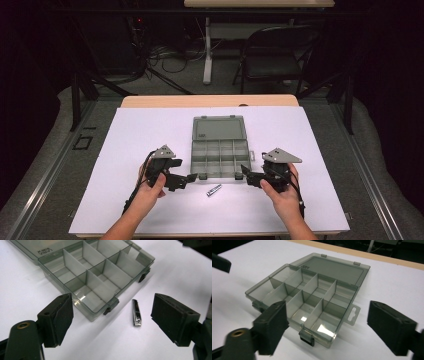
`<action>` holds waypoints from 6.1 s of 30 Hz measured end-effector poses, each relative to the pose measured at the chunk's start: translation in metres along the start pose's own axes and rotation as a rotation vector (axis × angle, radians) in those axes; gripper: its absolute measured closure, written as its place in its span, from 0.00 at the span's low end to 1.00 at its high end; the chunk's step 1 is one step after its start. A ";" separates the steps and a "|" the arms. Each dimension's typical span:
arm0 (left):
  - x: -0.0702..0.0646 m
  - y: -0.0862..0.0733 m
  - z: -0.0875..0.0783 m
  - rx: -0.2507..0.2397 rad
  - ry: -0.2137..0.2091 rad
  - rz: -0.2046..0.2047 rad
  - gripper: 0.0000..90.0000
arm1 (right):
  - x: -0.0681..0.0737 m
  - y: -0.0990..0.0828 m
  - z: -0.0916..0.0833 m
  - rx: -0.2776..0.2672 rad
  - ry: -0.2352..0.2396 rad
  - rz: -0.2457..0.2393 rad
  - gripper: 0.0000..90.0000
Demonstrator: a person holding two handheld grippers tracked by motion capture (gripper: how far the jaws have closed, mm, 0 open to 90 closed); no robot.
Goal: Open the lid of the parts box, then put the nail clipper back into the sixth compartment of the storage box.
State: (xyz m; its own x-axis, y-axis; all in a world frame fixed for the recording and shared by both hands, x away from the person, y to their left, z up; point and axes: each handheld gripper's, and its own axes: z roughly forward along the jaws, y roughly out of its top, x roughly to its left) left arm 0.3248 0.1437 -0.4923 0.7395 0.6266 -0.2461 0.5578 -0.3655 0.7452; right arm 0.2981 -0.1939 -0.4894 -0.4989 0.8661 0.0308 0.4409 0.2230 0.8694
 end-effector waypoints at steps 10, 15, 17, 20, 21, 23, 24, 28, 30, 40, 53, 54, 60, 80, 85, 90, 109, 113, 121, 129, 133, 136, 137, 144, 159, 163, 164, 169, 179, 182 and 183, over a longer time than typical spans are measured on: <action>-0.005 0.002 -0.005 -0.025 -0.018 0.018 0.17 | -0.004 -0.001 -0.010 -0.060 0.005 0.006 0.14; -0.011 0.004 -0.007 -0.007 -0.028 0.039 0.17 | -0.004 0.000 -0.014 -0.053 -0.005 -0.051 0.06; -0.013 0.004 -0.008 0.004 -0.028 0.045 0.17 | -0.004 0.000 -0.016 -0.056 -0.005 -0.046 0.06; -0.016 0.005 -0.008 0.014 -0.031 0.061 0.17 | -0.004 0.001 -0.017 -0.063 -0.007 -0.045 0.05; -0.017 0.005 -0.008 0.018 -0.033 0.064 0.17 | -0.003 0.001 -0.018 -0.065 -0.010 -0.045 0.05; -0.018 0.005 -0.008 0.022 -0.034 0.068 0.17 | -0.003 0.001 -0.018 -0.058 0.001 -0.043 0.00; -0.019 0.005 -0.007 0.021 -0.032 0.072 0.17 | -0.004 0.001 -0.017 -0.058 0.006 -0.042 0.00; -0.019 0.005 -0.007 0.018 -0.029 0.068 0.17 | -0.004 0.000 -0.015 -0.049 0.003 -0.035 0.00; -0.020 0.005 -0.007 0.019 -0.029 0.061 0.17 | -0.005 0.000 -0.014 -0.045 0.002 -0.033 0.00; -0.025 0.013 0.005 0.079 -0.085 0.043 0.17 | -0.010 0.000 -0.017 -0.041 -0.013 -0.023 0.00; -0.032 0.027 0.031 0.153 -0.136 0.037 0.17 | -0.012 0.000 -0.020 -0.042 -0.020 -0.016 0.00; -0.033 0.027 0.032 0.152 -0.138 0.043 0.17 | -0.013 -0.001 -0.019 -0.045 -0.018 -0.013 0.00; -0.042 0.026 0.039 0.159 -0.138 0.094 0.17 | -0.015 -0.001 -0.018 -0.045 -0.017 -0.004 0.00; -0.054 0.010 0.060 0.243 -0.002 0.141 0.55 | -0.015 -0.001 -0.018 -0.032 -0.010 -0.007 0.00; -0.052 0.002 0.065 0.247 0.025 0.128 0.61 | -0.015 -0.001 -0.017 -0.037 -0.011 -0.007 0.00; -0.051 -0.003 0.068 0.236 0.033 0.119 0.65 | -0.015 -0.001 -0.017 -0.037 -0.010 -0.006 0.00; -0.054 -0.016 0.079 0.269 0.049 0.121 0.77 | -0.014 -0.001 -0.016 -0.028 -0.004 -0.010 0.00; -0.054 -0.017 0.080 0.270 0.054 0.117 0.79 | -0.014 -0.002 -0.016 -0.032 -0.002 -0.009 0.00; -0.055 -0.018 0.083 0.292 0.056 0.122 0.82 | -0.014 -0.002 -0.015 -0.030 -0.002 -0.005 0.00; -0.056 -0.019 0.083 0.295 0.064 0.114 0.86 | -0.015 -0.003 -0.014 -0.022 0.000 -0.003 0.01; -0.056 -0.018 0.083 0.297 0.065 0.115 0.87 | -0.015 -0.003 -0.015 -0.023 0.000 -0.001 0.01; -0.056 -0.018 0.083 0.297 0.063 0.112 0.87 | -0.014 -0.003 -0.014 -0.023 0.001 -0.002 0.01; -0.056 -0.018 0.083 0.299 0.062 0.111 0.87 | -0.014 -0.003 -0.014 -0.022 0.001 -0.004 0.01; -0.054 -0.017 0.084 0.303 0.054 0.072 0.88 | -0.014 -0.003 -0.013 -0.024 0.002 -0.001 0.01; -0.053 -0.015 0.083 0.312 0.048 0.067 0.88 | -0.014 -0.004 -0.013 -0.025 0.000 0.002 0.01; -0.053 -0.013 0.082 0.312 0.037 0.076 0.88 | -0.014 -0.004 -0.013 -0.031 0.001 0.003 0.01; -0.053 -0.012 0.081 0.311 0.034 0.077 0.88 | -0.014 -0.004 -0.013 -0.031 0.001 0.003 0.01; -0.052 -0.008 0.076 0.301 0.025 0.081 0.88 | -0.014 -0.004 -0.013 -0.025 0.000 0.003 0.01; -0.054 0.005 0.061 0.249 0.021 0.075 0.88 | -0.014 -0.003 -0.014 -0.023 0.002 0.003 0.01; -0.053 0.009 0.056 0.239 0.023 0.079 0.88 | -0.013 -0.003 -0.013 -0.030 0.000 0.005 0.01; -0.053 0.009 0.055 0.232 0.025 0.071 0.88 | -0.013 -0.003 -0.013 -0.030 0.000 0.005 0.01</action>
State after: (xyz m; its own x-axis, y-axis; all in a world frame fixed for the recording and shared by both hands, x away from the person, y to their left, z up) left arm 0.3115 0.0687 -0.5063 0.7719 0.6097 -0.1802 0.5783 -0.5556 0.5975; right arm 0.2932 -0.2120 -0.4862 -0.4967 0.8672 0.0353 0.4212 0.2053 0.8834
